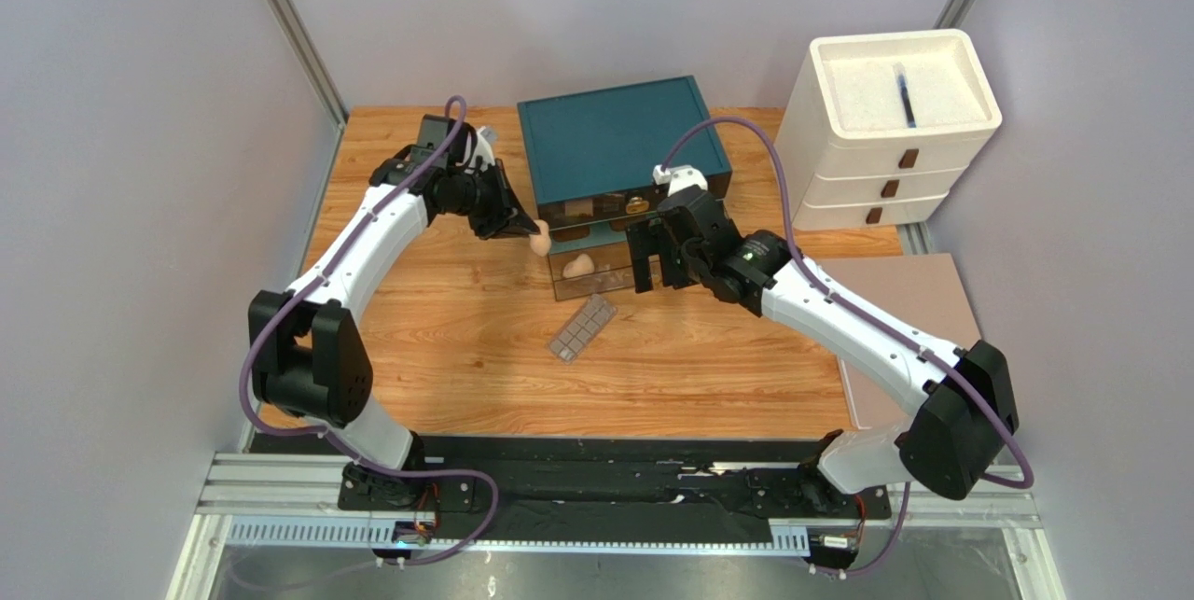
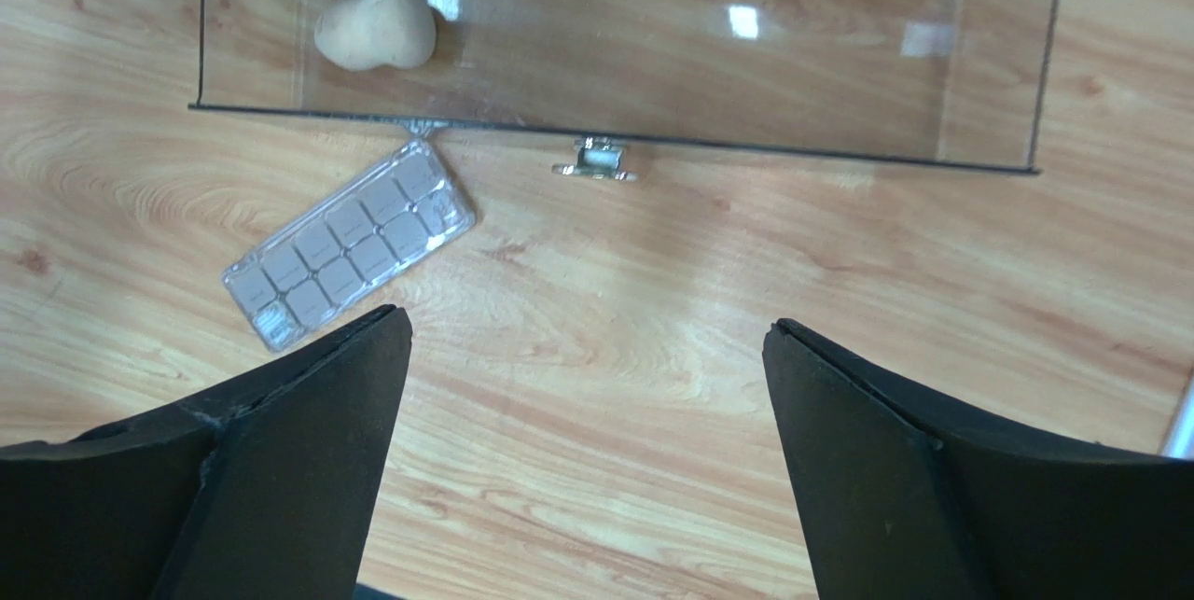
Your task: Organize the makeup
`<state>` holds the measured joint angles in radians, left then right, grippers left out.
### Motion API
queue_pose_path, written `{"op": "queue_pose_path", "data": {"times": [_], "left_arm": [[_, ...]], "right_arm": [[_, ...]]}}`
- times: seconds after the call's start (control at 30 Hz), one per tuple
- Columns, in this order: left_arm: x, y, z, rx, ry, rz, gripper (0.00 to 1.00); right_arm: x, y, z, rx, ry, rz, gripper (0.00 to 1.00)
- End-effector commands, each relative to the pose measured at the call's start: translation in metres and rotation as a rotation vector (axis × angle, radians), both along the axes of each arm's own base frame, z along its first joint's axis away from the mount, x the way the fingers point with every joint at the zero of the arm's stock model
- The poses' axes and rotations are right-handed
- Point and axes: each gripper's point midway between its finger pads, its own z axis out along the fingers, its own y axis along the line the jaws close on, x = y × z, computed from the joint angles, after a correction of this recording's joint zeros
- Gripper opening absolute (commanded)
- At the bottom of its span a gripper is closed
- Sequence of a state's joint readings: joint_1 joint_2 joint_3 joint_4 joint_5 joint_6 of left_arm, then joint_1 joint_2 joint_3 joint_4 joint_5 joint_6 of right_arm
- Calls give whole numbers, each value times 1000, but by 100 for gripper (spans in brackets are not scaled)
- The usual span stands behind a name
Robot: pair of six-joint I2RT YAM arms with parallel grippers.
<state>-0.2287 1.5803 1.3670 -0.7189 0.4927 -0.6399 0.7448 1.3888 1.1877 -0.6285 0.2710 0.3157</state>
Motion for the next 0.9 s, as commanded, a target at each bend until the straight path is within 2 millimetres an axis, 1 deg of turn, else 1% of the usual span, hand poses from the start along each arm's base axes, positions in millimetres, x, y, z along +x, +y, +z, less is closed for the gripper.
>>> {"op": "queue_pose_path", "data": {"times": [0.0, 0.03, 0.07, 0.1, 0.13, 0.2, 0.23, 0.27, 0.3, 0.33, 0.4, 0.43, 0.5, 0.6, 0.63, 0.7, 0.77, 0.83, 0.87], "left_arm": [[13, -18, -6, -18, -4, -36, 2], [13, -23, -8, -11, 0, -44, 3], [16, -25, -15, 0, 8, -47, 5], [20, -25, -17, 24, -3, -38, 6], [19, -29, -21, 44, -7, -45, 7], [25, -29, -29, 87, -11, -26, 13], [25, -32, -32, 94, -9, -27, 20], [26, -34, -37, 105, -1, -23, 23], [29, -36, -38, 108, -2, -22, 28], [30, -37, -43, 116, 8, -24, 37], [32, -41, -43, 124, 5, -26, 45], [32, -42, -44, 124, 5, -27, 52], [33, -45, -44, 114, 2, -29, 56], [33, -46, -36, 101, -25, -31, 63], [33, -46, -29, 95, -45, -34, 64], [32, -42, -20, 104, -77, -33, 70], [30, -42, -15, 105, -97, -44, 72], [25, -42, -4, 102, -125, -60, 73], [21, -40, -4, 115, -139, -76, 74]], "right_arm": [[-3, 9, 16, 119, -20, -20, 100], [-4, 8, 16, 115, -19, -22, 100], [-4, 7, 18, 114, -24, -22, 100], [-5, 4, 16, 102, -21, -29, 100], [-5, 3, 20, 106, -29, -29, 100], [-6, 0, 21, 100, -34, -36, 100], [-7, -2, 20, 96, -33, -36, 100], [-7, -3, 23, 98, -39, -37, 100], [-8, -4, 24, 99, -43, -39, 100], [-9, -6, 23, 100, -43, -40, 100], [-11, -8, 26, 102, -52, -40, 100], [-12, -10, 25, 99, -51, -42, 100], [-14, -12, 26, 99, -54, -43, 100], [-16, -15, 24, 91, -49, -47, 100], [-16, -15, 23, 90, -48, -47, 100], [-17, -16, 22, 91, -45, -49, 100], [-18, -17, 20, 89, -43, -52, 100], [-18, -17, 19, 88, -41, -53, 100], [-18, -18, 18, 88, -41, -54, 100]]}}
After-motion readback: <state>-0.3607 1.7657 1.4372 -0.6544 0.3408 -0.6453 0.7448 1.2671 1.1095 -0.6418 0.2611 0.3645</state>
